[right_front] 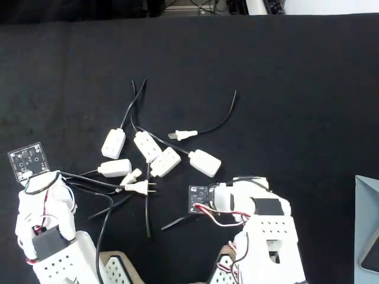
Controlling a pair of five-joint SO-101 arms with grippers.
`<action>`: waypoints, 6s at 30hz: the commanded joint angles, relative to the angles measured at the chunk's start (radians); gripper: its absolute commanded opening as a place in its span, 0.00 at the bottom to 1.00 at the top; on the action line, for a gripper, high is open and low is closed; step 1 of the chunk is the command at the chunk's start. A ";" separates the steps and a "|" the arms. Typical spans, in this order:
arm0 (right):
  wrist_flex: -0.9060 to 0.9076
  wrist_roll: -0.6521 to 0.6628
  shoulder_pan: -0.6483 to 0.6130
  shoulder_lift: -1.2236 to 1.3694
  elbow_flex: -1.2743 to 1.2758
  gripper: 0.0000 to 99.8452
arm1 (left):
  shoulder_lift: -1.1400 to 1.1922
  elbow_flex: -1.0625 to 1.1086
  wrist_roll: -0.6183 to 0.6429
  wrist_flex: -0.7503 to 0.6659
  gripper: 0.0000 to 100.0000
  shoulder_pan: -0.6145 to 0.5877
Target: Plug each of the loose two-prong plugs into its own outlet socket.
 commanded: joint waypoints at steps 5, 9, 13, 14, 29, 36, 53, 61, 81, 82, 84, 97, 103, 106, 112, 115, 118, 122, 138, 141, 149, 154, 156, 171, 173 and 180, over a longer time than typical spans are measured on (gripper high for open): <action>0.129 0.003 -0.014 0.007 -0.081 0.01 | -0.005 -0.004 -0.006 -0.023 0.03 -0.002; 0.247 0.003 -0.009 0.001 -0.194 0.01 | -0.005 -0.004 -0.006 -0.023 0.03 -0.002; 0.367 -0.032 -0.009 0.001 -0.354 0.01 | -0.005 -0.004 -0.006 -0.023 0.03 -0.002; 0.382 -0.071 -0.011 0.004 -0.395 0.01 | -0.005 -0.002 -0.006 -0.023 0.03 -0.002; 0.241 -0.605 -0.092 0.125 -0.573 0.01 | -0.005 0.028 -0.006 -0.066 0.03 -0.004; 0.157 -0.833 -0.153 0.499 -0.668 0.02 | -0.005 0.028 -0.006 -0.064 0.03 -0.004; 0.381 -0.945 -0.149 0.661 -0.914 0.14 | -0.005 0.028 -0.006 -0.064 0.03 -0.004; 0.457 -1.022 -0.189 0.661 -0.842 0.15 | -0.005 0.028 -0.006 -0.066 0.03 -0.004; 0.367 -1.149 -0.213 1.007 -0.892 0.14 | -0.005 0.028 -0.006 -0.064 0.03 -0.004; 0.367 -1.149 -0.198 1.009 -0.895 0.14 | -0.005 0.028 -0.006 -0.064 0.03 -0.004; 0.367 -1.148 -0.176 1.003 -0.895 0.14 | -0.005 0.028 -0.006 -0.064 0.03 -0.004; 0.439 -1.143 -0.153 0.842 -0.891 0.16 | -0.005 0.028 -0.006 -0.064 0.03 -0.004; 0.427 -1.143 -0.153 0.895 -0.889 0.20 | -0.005 0.028 -0.006 -0.064 0.03 -0.004; 0.385 -1.143 -0.153 0.937 -0.889 0.19 | -0.005 0.028 -0.006 -0.064 0.03 -0.004; 0.342 -1.143 -0.138 1.027 -0.892 0.19 | -0.005 0.028 -0.006 -0.064 0.03 -0.005; 0.307 -1.143 -0.107 1.059 -0.892 0.19 | -0.005 0.028 -0.006 -0.064 0.03 -0.005; 0.284 -1.140 -0.084 1.090 -0.894 0.19 | -0.005 0.028 -0.006 -0.064 0.03 -0.005; 0.281 -1.097 -0.083 1.110 -0.895 0.15 | -0.005 0.028 -0.006 -0.064 0.03 -0.005; 0.342 -1.003 -0.023 1.107 -0.972 0.01 | -0.005 0.028 -0.006 -0.064 0.03 -0.005; 0.367 -1.003 -0.023 1.109 -1.018 0.02 | -0.005 0.028 -0.006 -0.064 0.03 -0.005; 0.525 -1.003 -0.018 1.107 -1.125 0.13 | -0.005 0.028 -0.006 -0.064 0.03 -0.005; 0.517 -1.000 0.002 1.116 -1.125 0.12 | -0.005 0.028 -0.006 -0.064 0.03 -0.005; 0.516 -1.000 0.012 1.116 -1.124 0.12 | -0.005 0.028 -0.006 -0.064 0.03 -0.005; 0.439 -1.002 0.020 1.320 -1.121 0.12 | -0.005 0.028 -0.006 -0.064 0.03 -0.005; 0.439 -1.005 0.008 1.342 -1.122 0.12 | -0.005 0.028 -0.006 -0.064 0.03 -0.005; 0.439 -1.007 -0.051 1.362 -1.122 0.04 | -0.005 0.028 -0.006 -0.064 0.03 -0.005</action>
